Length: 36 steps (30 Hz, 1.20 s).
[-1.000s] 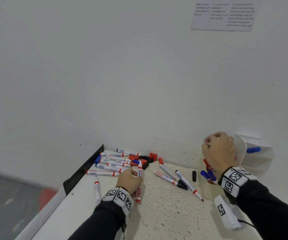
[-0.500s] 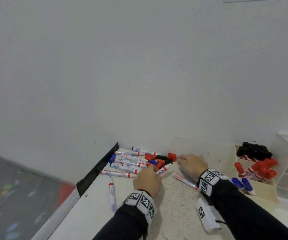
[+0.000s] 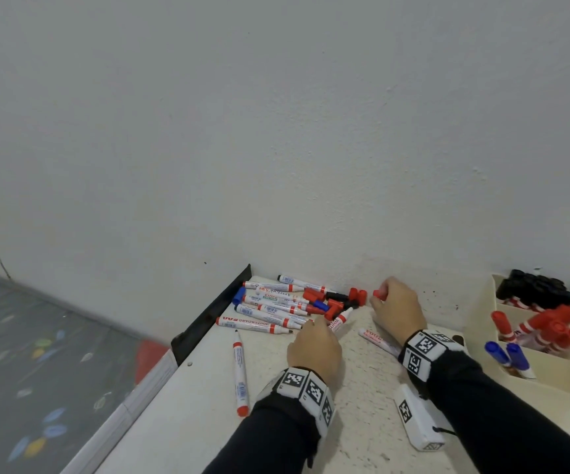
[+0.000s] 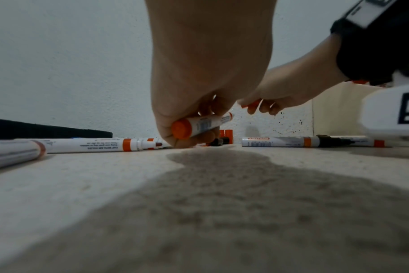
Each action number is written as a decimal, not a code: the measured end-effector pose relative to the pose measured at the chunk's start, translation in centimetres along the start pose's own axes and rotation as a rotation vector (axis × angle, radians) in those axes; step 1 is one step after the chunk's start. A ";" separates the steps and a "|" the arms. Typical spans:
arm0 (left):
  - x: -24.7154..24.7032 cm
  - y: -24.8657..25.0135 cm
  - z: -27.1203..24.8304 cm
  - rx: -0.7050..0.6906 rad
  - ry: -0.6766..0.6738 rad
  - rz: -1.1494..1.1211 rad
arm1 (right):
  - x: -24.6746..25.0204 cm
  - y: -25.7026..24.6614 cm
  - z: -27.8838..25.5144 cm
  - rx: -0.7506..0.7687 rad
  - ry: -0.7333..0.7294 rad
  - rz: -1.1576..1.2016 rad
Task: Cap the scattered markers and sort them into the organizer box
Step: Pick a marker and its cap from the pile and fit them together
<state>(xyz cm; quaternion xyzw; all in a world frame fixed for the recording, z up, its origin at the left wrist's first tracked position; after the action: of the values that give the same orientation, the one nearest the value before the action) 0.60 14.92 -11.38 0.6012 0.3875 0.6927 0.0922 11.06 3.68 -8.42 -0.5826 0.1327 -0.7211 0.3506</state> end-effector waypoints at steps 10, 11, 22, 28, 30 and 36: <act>-0.1 0.4 -0.7 -0.037 0.001 -0.073 | 0.5 -0.8 -2.2 -0.005 0.033 0.319; 0.0 0.4 -0.8 -0.048 0.005 -0.077 | 0.4 -0.7 -2.3 -0.037 0.011 0.381; 0.3 0.8 -0.9 -0.173 -0.066 -0.181 | 0.4 -1.2 -4.2 -0.076 -0.149 0.536; 0.4 1.2 -1.4 -0.214 -0.164 -0.241 | 0.0 -2.0 -4.1 -0.059 -0.183 0.407; 0.5 1.3 -1.6 -0.177 -0.235 -0.404 | 0.0 -2.2 -4.2 -0.009 -0.175 0.476; 0.9 1.8 -2.0 -0.064 -0.378 -0.646 | 0.4 -2.2 -4.3 0.075 -0.215 0.514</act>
<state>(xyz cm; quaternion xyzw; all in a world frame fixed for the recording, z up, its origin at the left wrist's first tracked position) -0.86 13.36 -9.48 0.5619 0.5115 0.5165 0.3948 6.30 4.03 -8.02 -0.5896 0.2116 -0.5471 0.5552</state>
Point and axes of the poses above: each hand's wrist, its own z-axis towards the middle knuckle, its own x-axis out of the back of the hand, y = z × x, the point moved 1 cm from there along z, towards the middle knuckle, and after that the axes turned 1 degree about -y, right-handed, at the moved point
